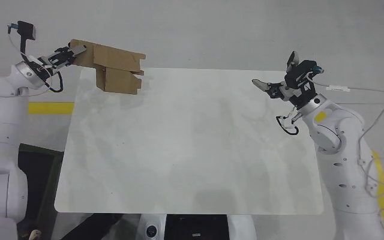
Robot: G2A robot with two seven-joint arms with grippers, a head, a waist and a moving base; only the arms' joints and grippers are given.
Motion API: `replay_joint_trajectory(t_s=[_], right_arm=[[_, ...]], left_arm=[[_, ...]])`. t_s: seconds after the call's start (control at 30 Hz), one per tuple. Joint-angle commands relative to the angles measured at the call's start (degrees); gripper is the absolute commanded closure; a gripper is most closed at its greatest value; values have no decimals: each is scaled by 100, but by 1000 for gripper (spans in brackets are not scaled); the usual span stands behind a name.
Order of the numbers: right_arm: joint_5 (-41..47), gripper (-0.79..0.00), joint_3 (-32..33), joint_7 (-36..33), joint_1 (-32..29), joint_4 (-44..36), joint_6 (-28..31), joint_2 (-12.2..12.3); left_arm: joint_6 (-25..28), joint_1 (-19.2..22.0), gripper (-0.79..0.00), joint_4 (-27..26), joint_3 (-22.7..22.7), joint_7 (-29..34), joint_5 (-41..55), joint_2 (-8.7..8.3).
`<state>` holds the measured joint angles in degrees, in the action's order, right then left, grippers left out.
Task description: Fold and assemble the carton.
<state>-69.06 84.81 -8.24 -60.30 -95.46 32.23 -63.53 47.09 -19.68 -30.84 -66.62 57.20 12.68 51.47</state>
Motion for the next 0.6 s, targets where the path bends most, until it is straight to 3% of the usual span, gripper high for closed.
replay_joint_trajectory(t_s=[0.0,0.23,0.57], right_arm=[[0,-785,0,0,0,0,0,0],[0,-785,0,0,0,0,0,0],[0,-785,0,0,0,0,0,0]], left_arm=[[-18,20,0,-120,263,17,29,87],[-114,106,0,-589,1021,114,379,307],[-67,81,0,-1222,2081,67,533,402]])
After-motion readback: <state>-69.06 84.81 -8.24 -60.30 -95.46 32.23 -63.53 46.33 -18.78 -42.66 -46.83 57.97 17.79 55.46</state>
